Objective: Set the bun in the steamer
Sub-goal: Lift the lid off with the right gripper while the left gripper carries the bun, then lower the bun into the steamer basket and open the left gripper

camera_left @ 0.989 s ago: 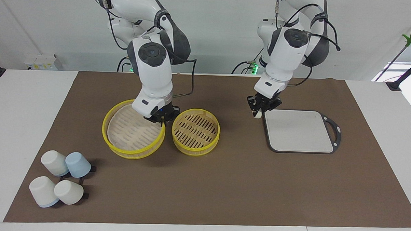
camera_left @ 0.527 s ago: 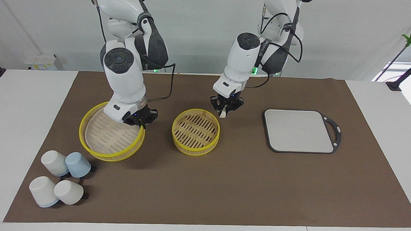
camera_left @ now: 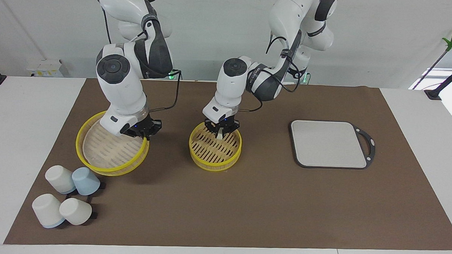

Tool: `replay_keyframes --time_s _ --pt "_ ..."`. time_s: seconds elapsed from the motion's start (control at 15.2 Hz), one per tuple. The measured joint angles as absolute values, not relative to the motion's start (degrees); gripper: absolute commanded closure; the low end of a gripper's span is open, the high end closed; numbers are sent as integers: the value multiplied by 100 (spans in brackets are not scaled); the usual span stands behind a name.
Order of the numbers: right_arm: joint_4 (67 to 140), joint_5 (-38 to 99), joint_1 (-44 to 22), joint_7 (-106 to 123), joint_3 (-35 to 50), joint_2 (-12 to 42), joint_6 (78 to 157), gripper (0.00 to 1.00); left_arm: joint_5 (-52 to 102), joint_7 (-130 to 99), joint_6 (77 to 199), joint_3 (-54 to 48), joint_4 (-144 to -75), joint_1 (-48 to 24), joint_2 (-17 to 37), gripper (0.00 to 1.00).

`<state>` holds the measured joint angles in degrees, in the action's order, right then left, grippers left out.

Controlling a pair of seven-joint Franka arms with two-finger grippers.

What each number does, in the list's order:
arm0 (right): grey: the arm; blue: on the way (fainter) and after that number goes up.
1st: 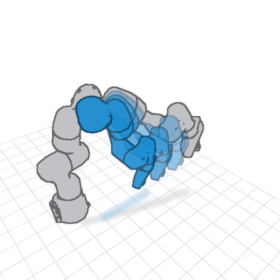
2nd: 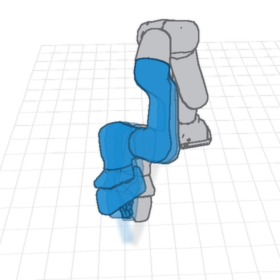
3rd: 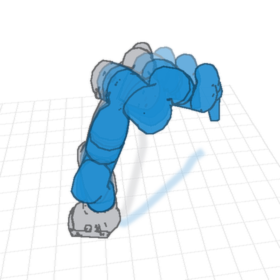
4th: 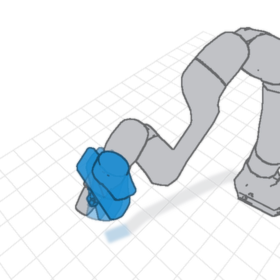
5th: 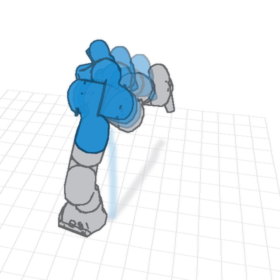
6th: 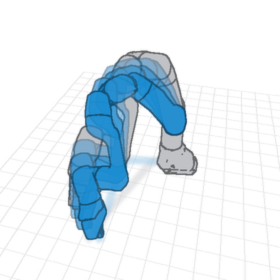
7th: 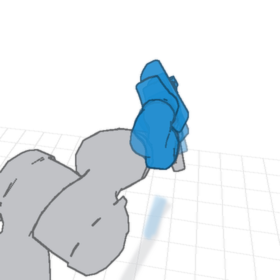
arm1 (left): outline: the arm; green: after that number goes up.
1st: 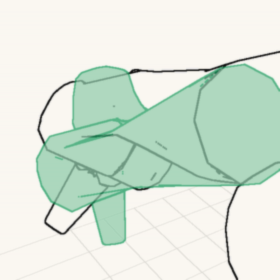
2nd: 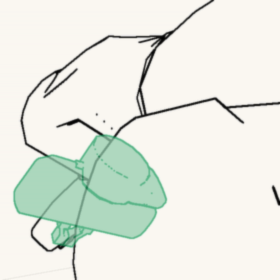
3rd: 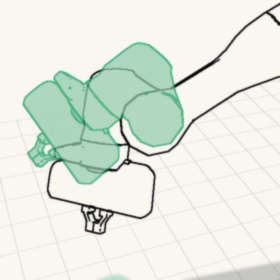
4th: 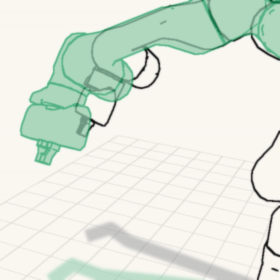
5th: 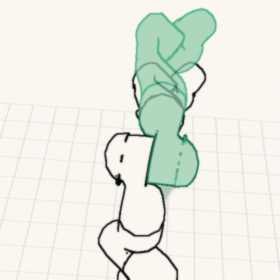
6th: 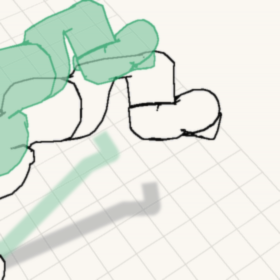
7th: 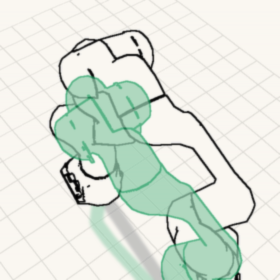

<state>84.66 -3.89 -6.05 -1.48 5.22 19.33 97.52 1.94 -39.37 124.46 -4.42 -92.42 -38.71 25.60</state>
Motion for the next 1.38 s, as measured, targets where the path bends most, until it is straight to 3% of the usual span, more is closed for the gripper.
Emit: replay_keyframes --time_s 0.33,0.4,0.46,0.53,0.59,1.12,1.38 --pt "8590 -388 -488 -146 524 1913 9999 100 -46 -3937 12738 -397 -9202 -3868 2818 72" --pt "8609 -388 -488 -146 533 1907 10005 100 -55 -3937 12755 -397 -9202 -3868 2822 59" --pt "8629 -388 -489 -146 541 1898 10007 100 -61 -3937 12762 -397 -9201 -3868 2822 29" --pt "8651 -388 -489 -146 546 1883 10011 100 -67 -3937 12764 -397 -9202 -3868 2823 8" --pt "8671 -388 -489 -146 547 1866 10014 100 -73 -3937 12764 -397 -9203 -3868 2826 0" --pt "8715 -387 -493 -146 552 1833 10020 100 -79 -3943 12623 -379 -9184 -3860 2811 0" --pt "8715 -387 -495 -146 564 1831 10021 100 -83 -3918 11993 -322 -9115 -3542 2234 0"
